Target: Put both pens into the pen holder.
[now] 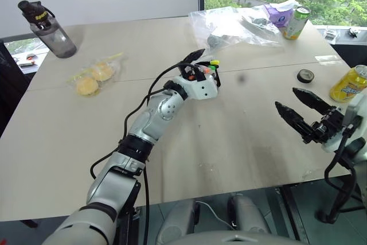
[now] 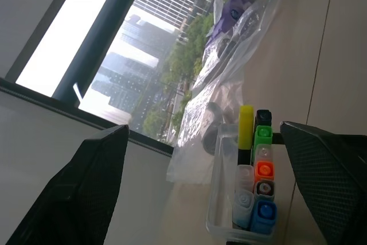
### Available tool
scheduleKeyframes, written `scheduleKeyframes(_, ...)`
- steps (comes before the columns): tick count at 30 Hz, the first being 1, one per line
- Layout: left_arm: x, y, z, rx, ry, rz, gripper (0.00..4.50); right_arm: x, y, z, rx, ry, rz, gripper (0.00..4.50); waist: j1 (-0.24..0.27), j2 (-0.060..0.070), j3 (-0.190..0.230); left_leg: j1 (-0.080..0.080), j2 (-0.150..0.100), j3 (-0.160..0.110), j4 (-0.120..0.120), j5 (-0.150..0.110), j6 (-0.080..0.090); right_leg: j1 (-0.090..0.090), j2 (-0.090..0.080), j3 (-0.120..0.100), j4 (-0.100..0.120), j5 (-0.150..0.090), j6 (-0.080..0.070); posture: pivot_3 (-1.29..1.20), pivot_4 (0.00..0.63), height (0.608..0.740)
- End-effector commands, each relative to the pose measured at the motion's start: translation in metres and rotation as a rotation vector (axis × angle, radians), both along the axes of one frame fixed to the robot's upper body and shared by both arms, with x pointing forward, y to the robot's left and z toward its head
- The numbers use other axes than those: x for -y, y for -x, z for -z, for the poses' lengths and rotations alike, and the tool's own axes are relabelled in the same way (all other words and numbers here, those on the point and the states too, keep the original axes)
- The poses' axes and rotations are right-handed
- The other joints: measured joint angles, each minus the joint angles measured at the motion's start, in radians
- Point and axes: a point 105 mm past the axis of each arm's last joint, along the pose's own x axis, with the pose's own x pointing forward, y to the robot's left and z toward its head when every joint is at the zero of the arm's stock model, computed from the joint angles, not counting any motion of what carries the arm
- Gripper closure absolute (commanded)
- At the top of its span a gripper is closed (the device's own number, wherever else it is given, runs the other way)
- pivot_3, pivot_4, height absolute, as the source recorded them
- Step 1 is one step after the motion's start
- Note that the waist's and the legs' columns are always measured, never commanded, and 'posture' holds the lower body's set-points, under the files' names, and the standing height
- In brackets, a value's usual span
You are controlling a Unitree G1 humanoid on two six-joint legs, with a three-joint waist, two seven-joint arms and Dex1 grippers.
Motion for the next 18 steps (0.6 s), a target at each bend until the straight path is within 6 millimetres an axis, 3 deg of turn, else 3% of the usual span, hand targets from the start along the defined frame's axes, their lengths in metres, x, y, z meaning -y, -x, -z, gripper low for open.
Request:
scheduleKeyframes(1,0.004,0.011,-0.024,0.021,0.153,0.082,0.02,0.0,0.001,-0.007,0.039,0.013,-0.006,1.08,0.0,0.0,0.0,0.0,0.0,0.0,0.0,0.0,0.0,0.0,0.0,0.0,0.0,0.0,0.0,0.0,0.15,0.74)
scheduleKeyframes(4,0.002,0.019,-0.031,-0.11,0.39,0.169,0.02,0.006,-0.004,0.004,0.003,0.047,0.027,1.08,0.0,0.0,0.0,0.0,0.0,0.0,0.0,0.0,0.0,0.0,0.0,0.0,0.0,0.0,0.0,0.0,0.15,0.74)
scheduleKeyframes(9,-0.003,0.043,-0.035,-0.292,0.582,0.365,0.02,0.014,-0.001,0.027,-0.058,0.108,0.009,1.08,-0.004,0.0,0.0,0.0,0.0,0.0,0.0,0.0,0.0,0.0,0.0,0.0,0.0,0.0,0.0,0.0,0.15,0.74)
scheduleKeyframes(13,-0.019,0.058,-0.019,-0.464,0.648,0.416,0.02,0.021,0.001,0.045,-0.09,0.176,0.007,1.08,-0.006,0.001,-0.001,0.001,0.0,0.001,0.0,0.0,0.0,0.0,0.0,0.002,0.0,0.0,0.0,0.0,0.15,0.74)
scheduleKeyframes(18,-0.045,0.087,0.015,-0.689,0.632,0.384,0.02,0.025,-0.001,0.057,-0.102,0.192,-0.002,1.08,-0.013,0.002,-0.001,0.002,0.001,0.002,0.0,0.0,0.0,0.0,0.001,0.003,0.001,0.0,0.0,0.0,0.15,0.74)
